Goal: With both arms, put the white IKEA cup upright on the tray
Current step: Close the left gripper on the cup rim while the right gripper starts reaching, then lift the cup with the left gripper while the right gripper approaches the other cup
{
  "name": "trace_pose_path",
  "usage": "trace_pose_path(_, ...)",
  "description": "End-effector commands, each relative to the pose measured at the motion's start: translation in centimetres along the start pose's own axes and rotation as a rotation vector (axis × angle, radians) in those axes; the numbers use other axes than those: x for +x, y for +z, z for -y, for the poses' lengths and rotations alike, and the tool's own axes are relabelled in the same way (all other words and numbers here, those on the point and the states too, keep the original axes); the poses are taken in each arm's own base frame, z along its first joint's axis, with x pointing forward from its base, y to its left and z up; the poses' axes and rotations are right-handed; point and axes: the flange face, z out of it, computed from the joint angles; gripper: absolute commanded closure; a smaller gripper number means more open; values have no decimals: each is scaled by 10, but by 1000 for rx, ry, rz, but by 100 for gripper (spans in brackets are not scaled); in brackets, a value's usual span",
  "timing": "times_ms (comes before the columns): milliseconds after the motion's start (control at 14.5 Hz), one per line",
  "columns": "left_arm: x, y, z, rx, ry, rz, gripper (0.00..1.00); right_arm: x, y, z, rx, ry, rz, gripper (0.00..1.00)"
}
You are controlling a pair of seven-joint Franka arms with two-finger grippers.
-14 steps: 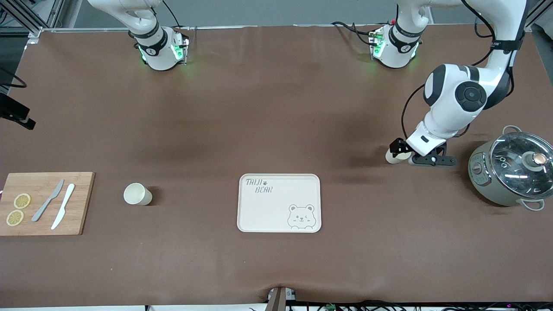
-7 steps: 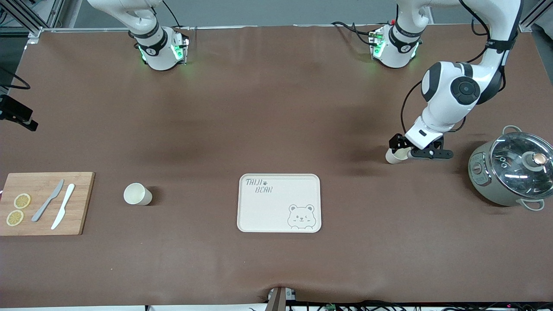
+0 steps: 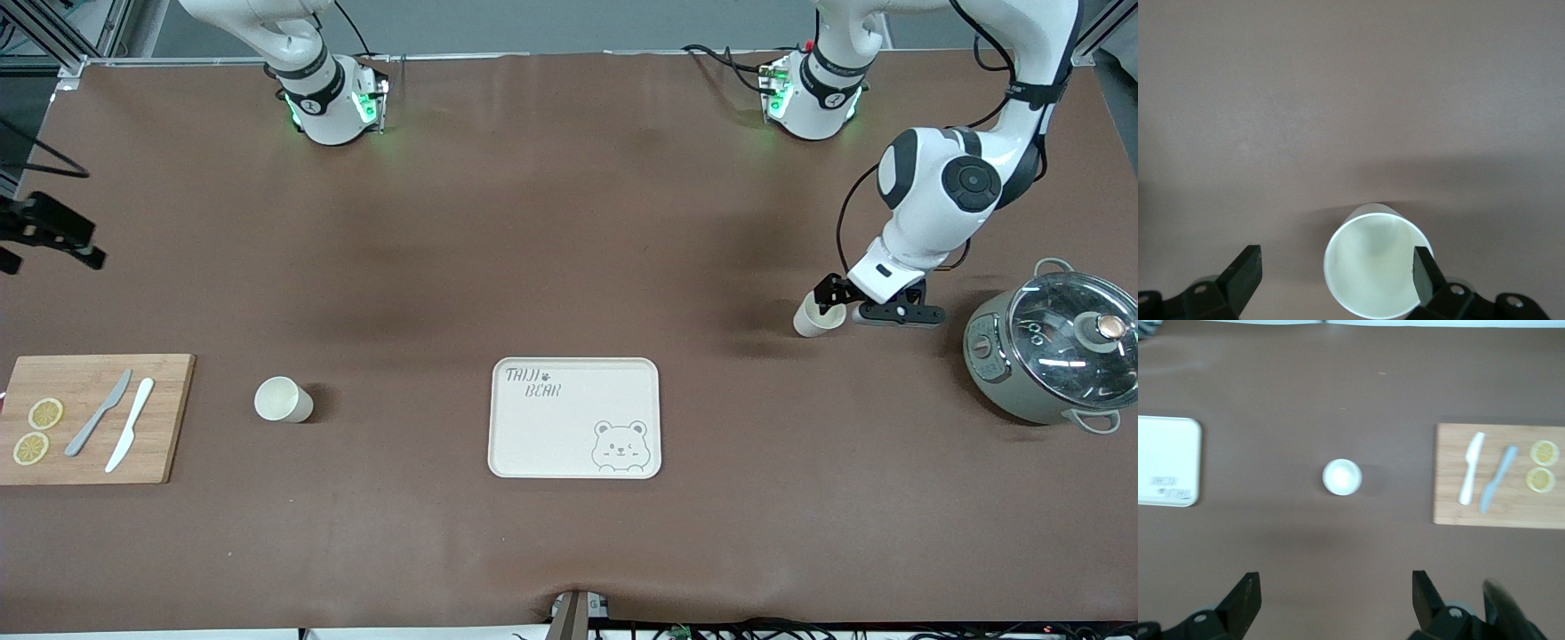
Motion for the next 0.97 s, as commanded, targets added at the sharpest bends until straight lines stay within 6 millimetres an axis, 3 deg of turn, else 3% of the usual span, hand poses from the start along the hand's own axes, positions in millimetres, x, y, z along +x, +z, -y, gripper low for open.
trace_pose_path(0, -9, 4, 0, 6, 20, -28, 0, 7, 3, 60, 11, -2, -7, 0)
trace_pose_path(276, -20, 24, -1, 2, 21, -51, 0, 31, 44, 95, -23, -16, -14, 0)
trace_pose_path(483, -27, 38, -1, -1, 21, -67, 0, 41, 71, 96, -15, -8, 17, 0)
trace_pose_path(759, -30, 54, -1, -3, 26, -77, 0, 55, 107, 115, -30, 8, 19, 0)
trace_pose_path(897, -30, 55, 1, -2, 26, -76, 0, 57, 118, 135, -34, 21, 19, 0)
